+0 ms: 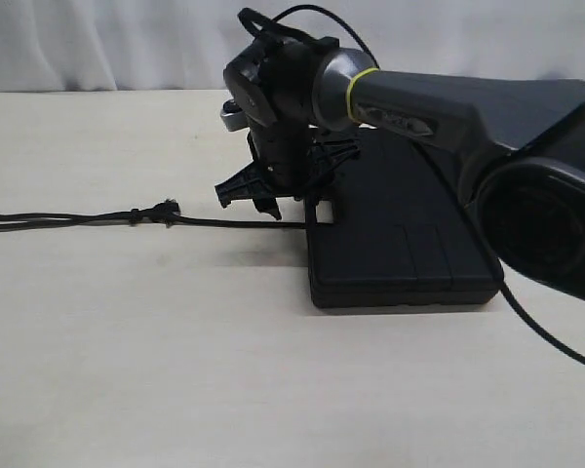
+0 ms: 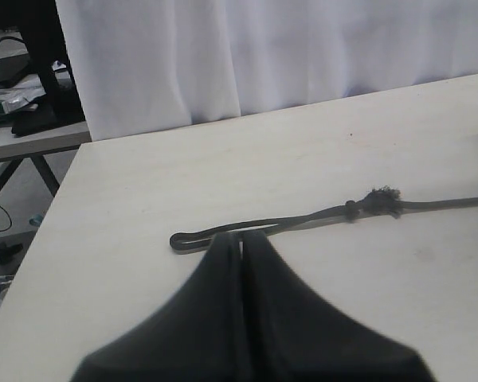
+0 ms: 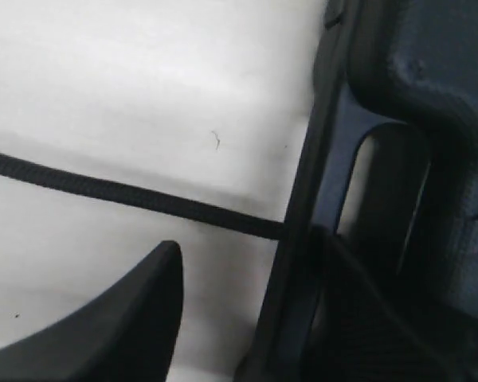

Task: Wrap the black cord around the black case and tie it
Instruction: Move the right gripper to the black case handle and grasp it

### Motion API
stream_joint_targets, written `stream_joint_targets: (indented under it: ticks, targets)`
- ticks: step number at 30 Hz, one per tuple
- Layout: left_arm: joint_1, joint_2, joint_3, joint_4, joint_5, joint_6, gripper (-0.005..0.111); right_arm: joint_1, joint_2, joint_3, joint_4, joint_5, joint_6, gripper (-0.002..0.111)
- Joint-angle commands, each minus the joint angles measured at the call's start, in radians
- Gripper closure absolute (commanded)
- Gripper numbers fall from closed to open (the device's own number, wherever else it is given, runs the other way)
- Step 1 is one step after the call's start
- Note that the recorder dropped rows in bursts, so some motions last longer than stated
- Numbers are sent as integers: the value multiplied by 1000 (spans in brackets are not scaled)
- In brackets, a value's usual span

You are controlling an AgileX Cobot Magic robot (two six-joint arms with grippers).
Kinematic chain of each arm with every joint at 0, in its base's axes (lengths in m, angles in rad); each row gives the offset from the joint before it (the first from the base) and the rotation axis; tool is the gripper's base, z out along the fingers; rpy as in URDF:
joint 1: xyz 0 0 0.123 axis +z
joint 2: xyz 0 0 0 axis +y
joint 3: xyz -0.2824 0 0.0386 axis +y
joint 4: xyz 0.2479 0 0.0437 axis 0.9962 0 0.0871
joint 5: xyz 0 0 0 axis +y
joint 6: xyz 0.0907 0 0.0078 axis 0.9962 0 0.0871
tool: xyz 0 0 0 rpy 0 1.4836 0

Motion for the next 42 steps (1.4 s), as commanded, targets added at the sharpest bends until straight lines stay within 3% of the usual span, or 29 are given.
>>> stream_joint_targets:
  ticks: [1,9,17,31,42]
  targets:
    - [1,-2,2,-1,-2,-1,107,-3,23,-7,-47,-10,22,57]
    - [1,-2,2,-1,-2,-1,107,-4,47,-7,-57,1,22,58]
    - [1,-2,2,-1,-2,-1,107,-4,51,-7,-61,5,17,75]
    - [1,-2,2,-1,-2,-1,107,-4,51,-7,-61,51,17,75]
    - [1,-2,2,-1,-2,-1,107,-4,51,-7,-61,52,17,85]
